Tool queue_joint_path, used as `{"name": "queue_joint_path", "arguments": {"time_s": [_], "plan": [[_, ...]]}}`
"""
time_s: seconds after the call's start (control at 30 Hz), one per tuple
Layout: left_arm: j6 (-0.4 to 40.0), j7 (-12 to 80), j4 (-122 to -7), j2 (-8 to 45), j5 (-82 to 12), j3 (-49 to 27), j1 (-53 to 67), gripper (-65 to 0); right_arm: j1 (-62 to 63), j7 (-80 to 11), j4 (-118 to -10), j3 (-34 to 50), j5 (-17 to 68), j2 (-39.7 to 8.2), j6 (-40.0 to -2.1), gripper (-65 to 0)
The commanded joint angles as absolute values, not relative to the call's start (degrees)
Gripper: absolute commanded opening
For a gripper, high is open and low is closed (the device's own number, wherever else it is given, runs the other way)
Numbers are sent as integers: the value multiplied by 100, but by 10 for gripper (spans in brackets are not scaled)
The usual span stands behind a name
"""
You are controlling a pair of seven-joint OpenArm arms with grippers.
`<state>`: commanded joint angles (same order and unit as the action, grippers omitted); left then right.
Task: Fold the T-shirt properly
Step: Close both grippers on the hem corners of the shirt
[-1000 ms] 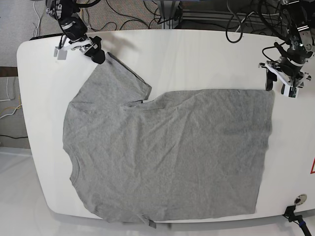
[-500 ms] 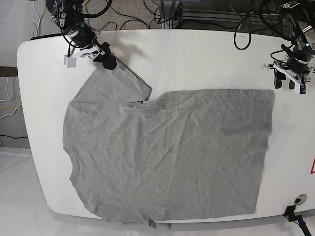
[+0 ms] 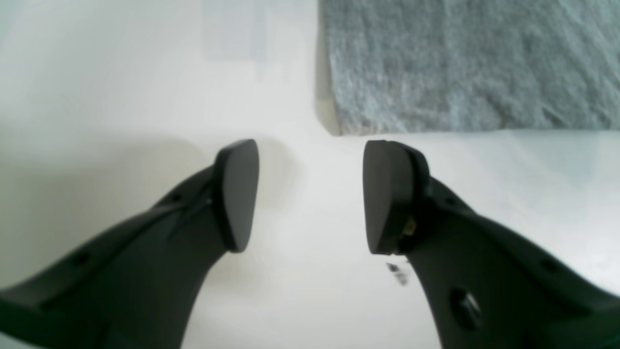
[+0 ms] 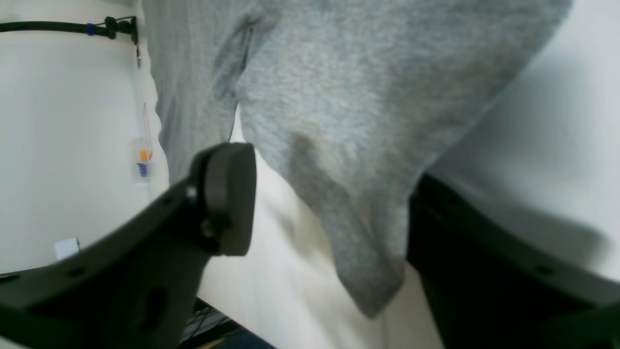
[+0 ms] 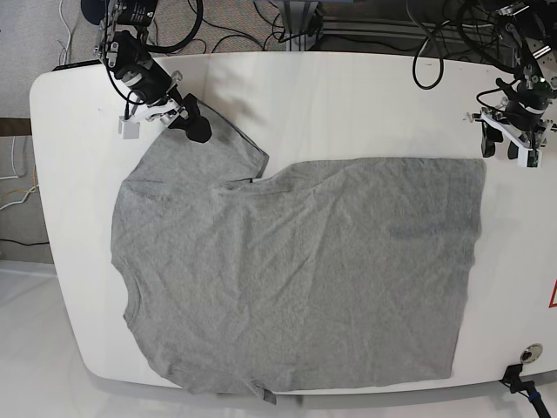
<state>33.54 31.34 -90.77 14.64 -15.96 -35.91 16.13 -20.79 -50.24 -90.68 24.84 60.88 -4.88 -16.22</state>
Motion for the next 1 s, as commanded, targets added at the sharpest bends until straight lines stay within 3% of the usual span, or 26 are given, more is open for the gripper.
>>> {"name": "queue_joint_path", "arguments": {"time_s": [0.07,0.13,0.17,0.37,0.6,0.83,1.0], "plan": [[3354,3134,-9077,1464,-1596,-3591,1613,-324,-2079,-5024,-9068,2484,6079,-497,-1622,-459],[3354,3134,-9077,1464,-1596,-3591,1613,-324,-2079,-5015,-9068,2492,6079,-497,-1613,-630],[3354,3134,-9077,1464,-1596,-3591,1604,-324,-2079,-5015,-9068,2492,6079,-497,-1604,-650],[3354,3134,-8963,1464,-1657,-3591,1490,-324,-2079,-5015,-9068,2492,6070,-505,-1596,-650],[3354,3530,-8435,1560,-2607,-3758,1270,-324,-2079,-5015,-9068,2492,6070,-593,-1596,-650],[3363,3723,-8066,1543,-2642,-3934,1007,-324,-2088,-5015,-9068,2492,6070,-629,-1622,-650],[3618,3952,-7785,1552,-3116,-3943,910,-324,-2088,-5015,-9068,2492,6070,-629,-1631,-650]]}}
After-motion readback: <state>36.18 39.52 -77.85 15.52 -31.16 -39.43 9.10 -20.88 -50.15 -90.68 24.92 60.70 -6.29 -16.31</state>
